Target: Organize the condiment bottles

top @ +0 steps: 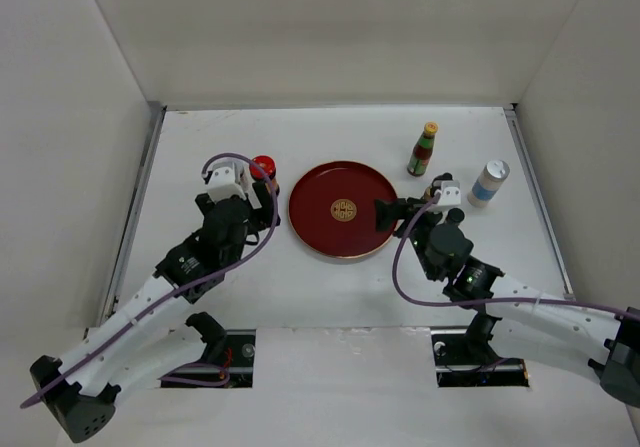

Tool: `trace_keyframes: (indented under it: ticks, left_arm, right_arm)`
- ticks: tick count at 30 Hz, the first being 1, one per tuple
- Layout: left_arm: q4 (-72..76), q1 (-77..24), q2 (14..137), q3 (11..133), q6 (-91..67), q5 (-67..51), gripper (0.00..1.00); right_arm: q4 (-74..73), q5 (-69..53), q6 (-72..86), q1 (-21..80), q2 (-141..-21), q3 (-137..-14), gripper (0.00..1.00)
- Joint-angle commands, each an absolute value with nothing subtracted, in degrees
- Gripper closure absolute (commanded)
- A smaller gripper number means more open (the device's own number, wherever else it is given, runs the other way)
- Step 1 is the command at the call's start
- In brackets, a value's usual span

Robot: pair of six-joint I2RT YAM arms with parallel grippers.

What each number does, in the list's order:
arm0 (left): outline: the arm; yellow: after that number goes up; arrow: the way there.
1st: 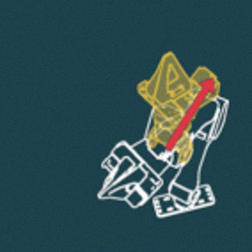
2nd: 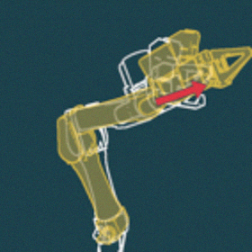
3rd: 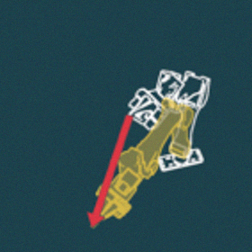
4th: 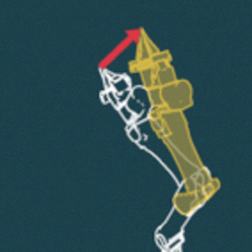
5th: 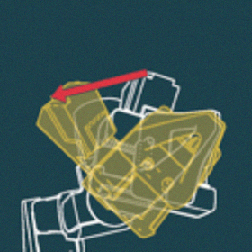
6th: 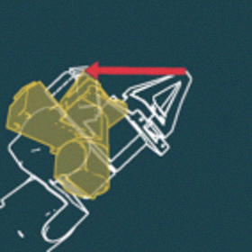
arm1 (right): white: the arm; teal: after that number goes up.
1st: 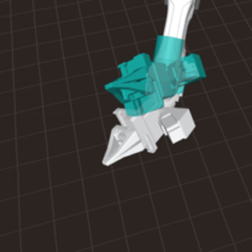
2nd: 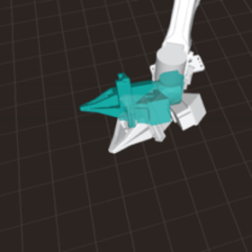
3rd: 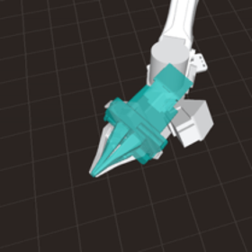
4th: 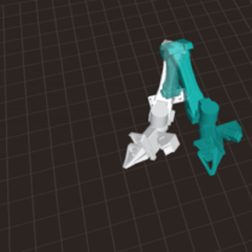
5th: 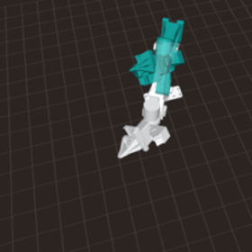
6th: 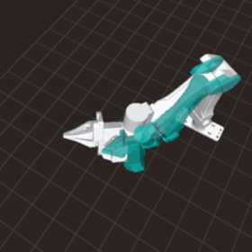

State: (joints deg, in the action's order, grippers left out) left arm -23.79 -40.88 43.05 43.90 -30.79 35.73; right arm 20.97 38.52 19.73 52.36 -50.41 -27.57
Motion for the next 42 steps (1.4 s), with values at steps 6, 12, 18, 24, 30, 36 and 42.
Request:
trace_keyframes:
  ticks: [6,12,18,24,30,36,42]
  left_arm:
    - [-12.32,-40.12,45.69,46.31,-27.61,33.31,0.16]
    - [-8.36,-38.55,54.74,51.23,-19.44,38.67,0.47]
    - [-7.91,-36.52,63.44,54.93,-18.02,36.74,0.28]
    - [-6.33,-34.32,70.3,55.9,-18.28,36.83,0.07]
    - [-2.38,-29.93,75.14,56.33,-19.25,34.99,0.07]
    - [-1.76,-28.17,81.81,60.11,-19.34,32.88,0.08]
    - [-2.02,-27.2,86.48,62.05,-20.21,32.78,0.08]
  right_arm:
    - [23.99,35.25,18.81,52.25,-49.13,-28.57,0.38]
    - [22.15,33.22,18.81,52.51,-49.57,-29.62,0.83]
    - [22.5,32.79,18.72,52.6,-51.5,-29.97,0.35]
    - [22.76,31.29,18.2,52.78,-52.74,-30.41,0.05]
    - [23.2,31.11,18.37,52.86,-52.21,-29.97,0.03]
    - [23.38,31.11,18.46,52.86,-52.38,-29.88,0.03]
    - [23.82,31.11,18.11,52.86,-51.68,-29.44,0.03]
